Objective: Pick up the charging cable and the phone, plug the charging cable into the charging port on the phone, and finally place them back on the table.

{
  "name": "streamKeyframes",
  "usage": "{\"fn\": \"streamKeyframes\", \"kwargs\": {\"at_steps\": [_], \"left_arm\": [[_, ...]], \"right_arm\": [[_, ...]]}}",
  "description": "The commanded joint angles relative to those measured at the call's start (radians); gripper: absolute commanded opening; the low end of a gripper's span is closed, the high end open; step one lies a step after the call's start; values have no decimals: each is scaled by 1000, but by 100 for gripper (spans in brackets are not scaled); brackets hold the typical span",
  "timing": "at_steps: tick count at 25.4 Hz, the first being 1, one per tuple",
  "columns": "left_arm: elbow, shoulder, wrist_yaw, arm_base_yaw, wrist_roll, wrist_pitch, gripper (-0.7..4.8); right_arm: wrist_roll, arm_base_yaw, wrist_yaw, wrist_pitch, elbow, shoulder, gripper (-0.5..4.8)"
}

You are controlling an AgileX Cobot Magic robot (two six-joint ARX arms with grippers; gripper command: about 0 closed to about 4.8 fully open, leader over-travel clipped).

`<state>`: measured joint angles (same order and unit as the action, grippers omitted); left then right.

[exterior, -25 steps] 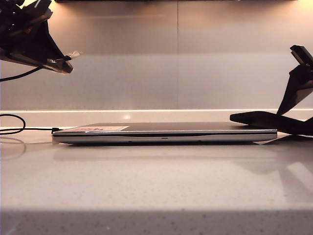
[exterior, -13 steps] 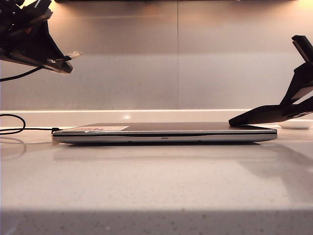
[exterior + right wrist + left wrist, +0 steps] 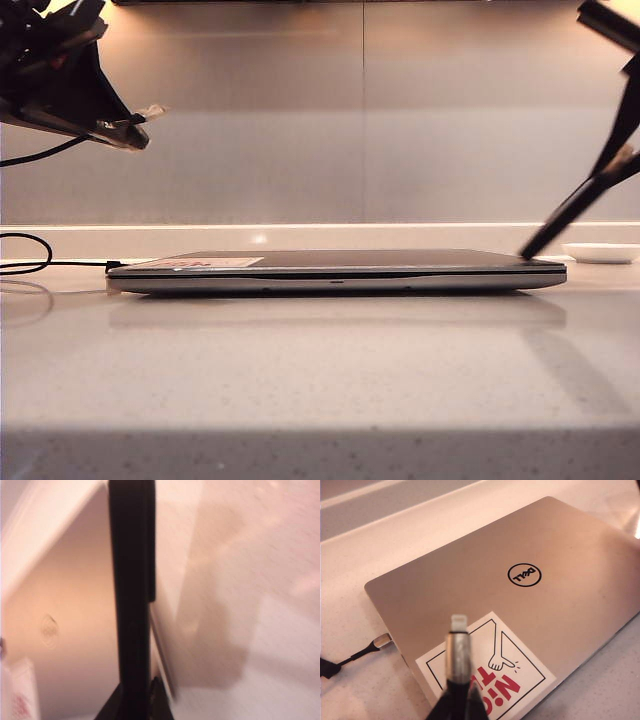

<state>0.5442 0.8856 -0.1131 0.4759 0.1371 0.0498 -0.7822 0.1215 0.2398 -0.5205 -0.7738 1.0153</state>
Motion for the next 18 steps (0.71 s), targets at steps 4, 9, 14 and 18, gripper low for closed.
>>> {"fn": "streamKeyframes", "kwargs": {"at_steps": [4,9,14,18], "left_arm": [[4,-1,-3,1,-3,-5,-6],[4,-1,-3,1,-3,-5,-6],[4,-1,-3,1,-3,-5,-6],[4,-1,-3,1,-3,-6,-6]], "right_arm": [[285,40,-103,-460,-231,-8,-6],[315,156,-161,-609,-265,9,-6],[322,249,-245,-709,-265,76,-6],[336,287,-260,-743,-265,156,-6]]}}
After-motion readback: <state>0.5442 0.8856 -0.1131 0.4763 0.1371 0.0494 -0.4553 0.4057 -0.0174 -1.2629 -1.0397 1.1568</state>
